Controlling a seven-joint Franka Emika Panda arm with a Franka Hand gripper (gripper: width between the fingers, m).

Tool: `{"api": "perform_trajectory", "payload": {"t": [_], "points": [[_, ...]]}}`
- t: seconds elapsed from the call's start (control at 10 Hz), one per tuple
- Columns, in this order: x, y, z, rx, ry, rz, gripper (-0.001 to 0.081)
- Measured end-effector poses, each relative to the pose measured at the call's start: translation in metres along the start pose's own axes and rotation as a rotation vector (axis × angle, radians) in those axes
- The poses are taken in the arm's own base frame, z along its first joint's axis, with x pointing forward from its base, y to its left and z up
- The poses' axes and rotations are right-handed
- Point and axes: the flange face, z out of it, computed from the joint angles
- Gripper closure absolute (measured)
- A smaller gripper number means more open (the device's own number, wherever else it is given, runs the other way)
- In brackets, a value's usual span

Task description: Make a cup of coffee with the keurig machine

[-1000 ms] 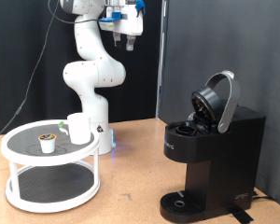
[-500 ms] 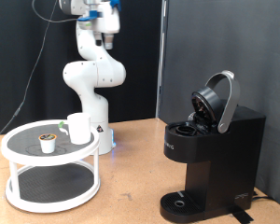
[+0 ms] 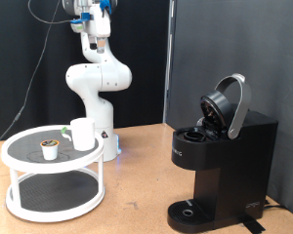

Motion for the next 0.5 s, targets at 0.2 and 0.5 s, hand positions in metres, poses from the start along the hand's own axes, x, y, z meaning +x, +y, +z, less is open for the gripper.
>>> {"api": "perform_trajectory", "payload": {"t": [0.2, 0.5], "points": [[0.024, -0.018, 0.004, 0.005, 0.015, 0.057, 0.0072], [0.057, -0.049, 0.013, 0.007, 0.022, 0.079, 0.0072]]}}
